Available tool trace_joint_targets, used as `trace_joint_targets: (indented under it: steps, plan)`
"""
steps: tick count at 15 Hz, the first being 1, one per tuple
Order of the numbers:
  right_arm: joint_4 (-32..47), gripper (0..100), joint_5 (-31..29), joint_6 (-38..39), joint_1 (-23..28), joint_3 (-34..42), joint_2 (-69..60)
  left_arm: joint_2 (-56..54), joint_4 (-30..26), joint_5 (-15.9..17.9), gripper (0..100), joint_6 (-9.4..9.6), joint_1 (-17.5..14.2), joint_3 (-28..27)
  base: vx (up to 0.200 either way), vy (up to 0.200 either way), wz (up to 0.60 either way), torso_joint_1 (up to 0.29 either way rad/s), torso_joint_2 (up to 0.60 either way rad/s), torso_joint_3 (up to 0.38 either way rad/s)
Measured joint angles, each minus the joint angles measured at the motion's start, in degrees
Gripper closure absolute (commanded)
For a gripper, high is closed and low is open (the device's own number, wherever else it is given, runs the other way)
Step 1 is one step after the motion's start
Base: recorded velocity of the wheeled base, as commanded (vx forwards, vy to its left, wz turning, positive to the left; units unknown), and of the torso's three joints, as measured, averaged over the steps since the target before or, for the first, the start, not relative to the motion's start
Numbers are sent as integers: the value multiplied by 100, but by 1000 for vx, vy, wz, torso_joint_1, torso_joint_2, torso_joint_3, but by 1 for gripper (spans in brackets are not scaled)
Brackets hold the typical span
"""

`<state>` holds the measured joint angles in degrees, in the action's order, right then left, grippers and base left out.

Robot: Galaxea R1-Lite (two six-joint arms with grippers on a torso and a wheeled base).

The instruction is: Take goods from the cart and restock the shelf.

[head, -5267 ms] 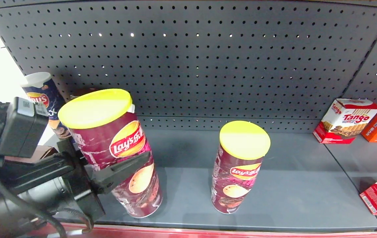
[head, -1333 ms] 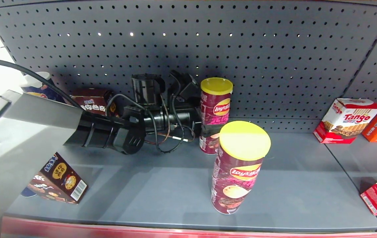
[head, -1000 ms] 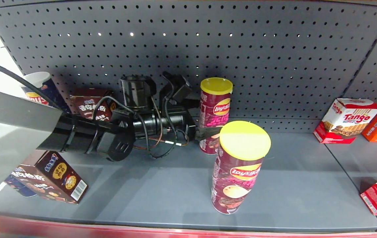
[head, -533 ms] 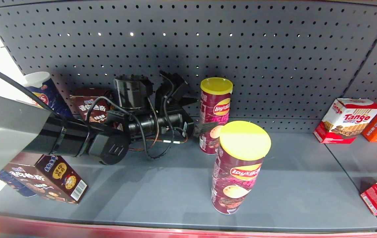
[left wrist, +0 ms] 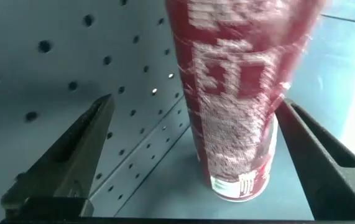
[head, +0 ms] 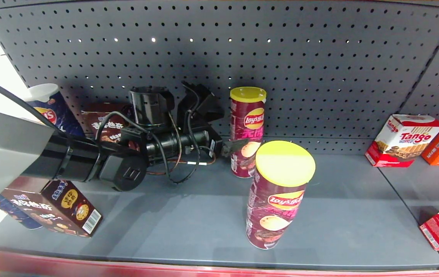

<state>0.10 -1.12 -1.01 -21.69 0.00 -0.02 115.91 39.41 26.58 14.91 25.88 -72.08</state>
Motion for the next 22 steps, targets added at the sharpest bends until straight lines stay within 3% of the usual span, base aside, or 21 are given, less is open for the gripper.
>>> trace_joint_targets:
  steps: [9, 13, 19, 20, 22]
  plan:
    - [0, 0, -2, -2, 0, 0, 0, -179, 5, 13, 0, -5, -118, 329, 0, 0, 0, 0, 0, 0]
    - [0, 0, 0, -2, 0, 0, 0, -343, 330, 51, 0, -2, -127, 539, 0, 0, 0, 0, 0, 0]
    - [0, 0, 0, -2, 0, 0, 0, -1145, 354, -4, 0, 22, -15, 983, 0, 0, 0, 0, 0, 0]
    - [0, 0, 0, 0, 0, 0, 0, -1340, 350, -52, 0, 11, 35, 1131, 0, 0, 0, 0, 0, 0]
    - [0, 0, 0, -2, 0, 0, 0, -1820, 363, -505, 0, -2, 236, 1462, 0, 0, 0, 0, 0, 0]
